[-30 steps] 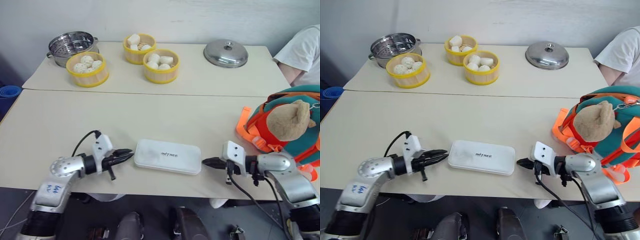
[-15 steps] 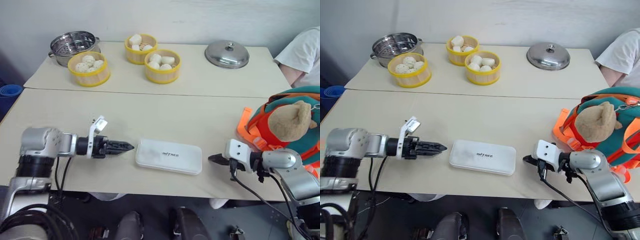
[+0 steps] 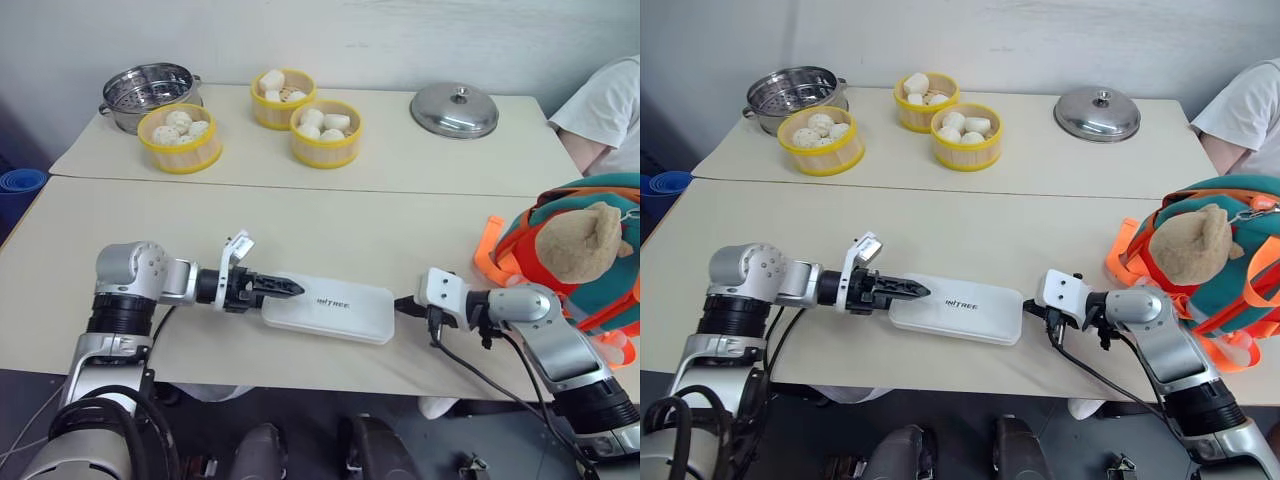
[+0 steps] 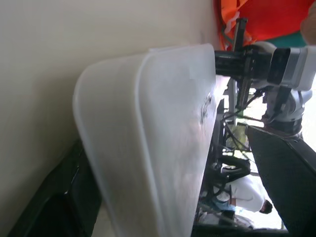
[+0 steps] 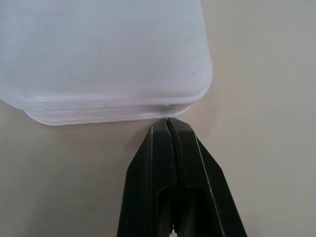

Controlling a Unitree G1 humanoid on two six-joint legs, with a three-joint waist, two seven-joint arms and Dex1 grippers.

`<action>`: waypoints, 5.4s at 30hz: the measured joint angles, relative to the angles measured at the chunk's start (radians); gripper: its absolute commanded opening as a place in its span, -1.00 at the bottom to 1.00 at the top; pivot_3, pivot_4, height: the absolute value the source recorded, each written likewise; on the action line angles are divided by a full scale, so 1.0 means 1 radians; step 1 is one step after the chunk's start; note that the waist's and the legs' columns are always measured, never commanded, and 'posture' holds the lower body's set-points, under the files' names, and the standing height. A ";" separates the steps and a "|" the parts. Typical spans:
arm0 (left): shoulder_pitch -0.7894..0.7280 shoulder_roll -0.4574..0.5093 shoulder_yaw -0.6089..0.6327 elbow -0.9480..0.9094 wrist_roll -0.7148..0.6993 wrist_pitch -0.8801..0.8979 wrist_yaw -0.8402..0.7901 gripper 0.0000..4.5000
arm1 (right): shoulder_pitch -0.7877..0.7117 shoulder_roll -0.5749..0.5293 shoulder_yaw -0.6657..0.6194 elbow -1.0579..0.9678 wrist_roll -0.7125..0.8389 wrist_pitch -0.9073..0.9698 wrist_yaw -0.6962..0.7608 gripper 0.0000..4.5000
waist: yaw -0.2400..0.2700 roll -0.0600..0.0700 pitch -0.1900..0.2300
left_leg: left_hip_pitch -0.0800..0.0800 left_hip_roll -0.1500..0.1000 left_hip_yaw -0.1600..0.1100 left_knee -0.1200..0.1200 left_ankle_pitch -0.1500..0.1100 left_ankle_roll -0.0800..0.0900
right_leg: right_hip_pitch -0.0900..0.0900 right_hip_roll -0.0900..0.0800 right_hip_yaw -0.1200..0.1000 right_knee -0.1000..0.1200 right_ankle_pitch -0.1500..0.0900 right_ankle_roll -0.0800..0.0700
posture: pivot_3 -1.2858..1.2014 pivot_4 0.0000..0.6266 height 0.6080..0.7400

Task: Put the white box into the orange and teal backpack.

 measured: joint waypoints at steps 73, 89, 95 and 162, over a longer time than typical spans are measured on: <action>0.420 0.328 0.321 -0.279 -0.071 -0.762 -0.407 -0.39 | 0.223 -0.228 -0.452 -0.559 1.218 0.700 -0.166 -0.99 | -0.012 0.000 0.001 | -0.003 -0.001 -0.002 -0.014 -0.002 0.007 | -0.004 -0.004 -0.001 -0.008 0.000 0.000 | 0.03 -0.52 1.00; 0.185 0.146 0.238 -0.469 -0.174 -0.813 -0.268 -0.39 | 0.345 -0.297 -0.576 -0.420 1.114 0.716 -0.006 -0.99 | 0.013 -0.003 0.002 | -0.003 -0.002 -0.002 -0.012 0.000 0.004 | -0.002 -0.001 -0.001 -0.009 0.001 0.002 | 0.03 -0.52 1.00; 0.121 0.130 0.109 -0.430 -0.090 -0.916 -0.367 -0.39 | 0.322 -0.294 -0.554 -0.391 1.074 0.706 0.011 -0.99 | 0.005 -0.003 0.002 | -0.003 -0.002 -0.001 -0.012 0.001 0.003 | -0.002 0.000 -0.001 -0.009 0.001 0.002 | 0.03 -0.52 1.00; -0.123 0.010 -0.079 -0.137 0.284 -1.357 -0.362 -0.57 | 0.353 -0.087 -0.524 -0.415 0.910 0.544 -0.143 -1.00 | 0.022 -0.001 0.002 | -0.005 -0.002 -0.002 0.001 -0.006 0.013 | 0.000 0.001 0.003 -0.007 0.003 0.007 | 0.03 -0.52 1.00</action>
